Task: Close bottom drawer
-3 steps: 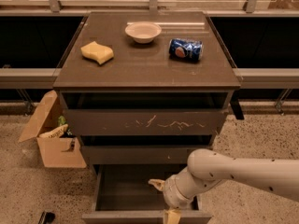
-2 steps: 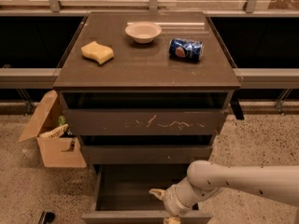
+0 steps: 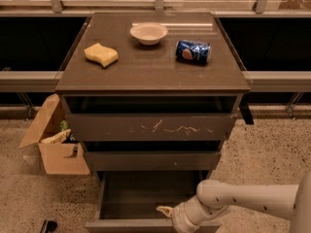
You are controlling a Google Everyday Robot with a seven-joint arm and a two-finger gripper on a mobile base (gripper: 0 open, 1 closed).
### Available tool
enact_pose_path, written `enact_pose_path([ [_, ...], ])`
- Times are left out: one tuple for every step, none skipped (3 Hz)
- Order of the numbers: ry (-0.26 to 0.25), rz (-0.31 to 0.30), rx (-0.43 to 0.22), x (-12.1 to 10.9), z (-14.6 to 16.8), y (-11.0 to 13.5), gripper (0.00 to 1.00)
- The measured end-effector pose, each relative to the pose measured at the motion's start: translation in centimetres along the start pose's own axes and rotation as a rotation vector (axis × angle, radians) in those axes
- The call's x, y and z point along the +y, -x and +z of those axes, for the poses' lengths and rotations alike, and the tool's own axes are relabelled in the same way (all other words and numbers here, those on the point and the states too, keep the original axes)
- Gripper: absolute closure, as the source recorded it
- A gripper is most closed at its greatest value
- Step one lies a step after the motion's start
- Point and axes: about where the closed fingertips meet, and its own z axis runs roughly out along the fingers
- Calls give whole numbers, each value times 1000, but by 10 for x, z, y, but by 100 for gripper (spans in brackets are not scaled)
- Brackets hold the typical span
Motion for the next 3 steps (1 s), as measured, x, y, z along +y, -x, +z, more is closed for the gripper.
enact_pose_path([
  [2, -18, 8, -11, 14, -30, 18],
  [-20, -40, 9, -23, 37, -78, 49],
  [-45, -49, 9, -25, 48, -100, 72],
])
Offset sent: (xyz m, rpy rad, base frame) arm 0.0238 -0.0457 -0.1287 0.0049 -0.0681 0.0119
